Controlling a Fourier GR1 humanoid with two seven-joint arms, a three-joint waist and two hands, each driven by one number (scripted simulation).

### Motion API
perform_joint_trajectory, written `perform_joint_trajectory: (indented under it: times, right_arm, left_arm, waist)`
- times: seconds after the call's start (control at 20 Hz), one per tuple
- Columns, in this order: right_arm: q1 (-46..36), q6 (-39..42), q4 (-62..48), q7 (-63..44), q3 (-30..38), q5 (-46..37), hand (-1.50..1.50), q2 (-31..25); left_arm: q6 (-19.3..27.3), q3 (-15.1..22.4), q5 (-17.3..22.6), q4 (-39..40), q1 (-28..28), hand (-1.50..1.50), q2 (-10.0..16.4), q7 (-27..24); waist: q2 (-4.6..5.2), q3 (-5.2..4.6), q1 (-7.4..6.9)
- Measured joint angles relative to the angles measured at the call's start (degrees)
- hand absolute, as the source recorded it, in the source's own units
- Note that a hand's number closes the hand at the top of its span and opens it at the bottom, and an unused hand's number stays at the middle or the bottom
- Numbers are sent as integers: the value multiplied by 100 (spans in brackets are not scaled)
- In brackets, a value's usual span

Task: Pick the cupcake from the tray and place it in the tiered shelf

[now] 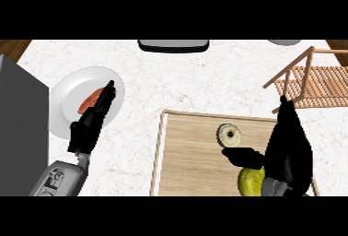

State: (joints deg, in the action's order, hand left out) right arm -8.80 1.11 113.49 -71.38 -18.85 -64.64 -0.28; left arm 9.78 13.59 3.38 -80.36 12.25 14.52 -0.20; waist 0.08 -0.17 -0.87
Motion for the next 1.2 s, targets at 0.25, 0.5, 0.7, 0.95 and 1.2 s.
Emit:
perform_joint_trajectory:
  times: [0.25,0.5,0.7,0.95,1.2]
  right_arm:
    - [-286,30,-312,0,187,135,-150,-1]
    - [-368,56,-521,-1,282,230,-150,0]
    - [-450,7,-787,-1,286,262,-150,-2]
    - [-418,-21,-910,0,299,338,-150,-3]
    - [-406,-53,-1128,0,304,356,-150,-6]
  left_arm:
    - [-26,-11,-5,-43,-69,0,-15,20]
    - [-23,-31,-44,-52,-24,0,-33,81]
    - [-36,-44,-44,-88,16,0,-60,144]
    - [-49,-63,-66,-109,-50,0,-66,145]
    - [-43,-96,-117,-1,39,0,-111,125]
  waist:
    - [-10,4,1]
    - [-15,6,24]
    - [-15,6,16]
    - [-20,6,33]
    - [-14,8,53]
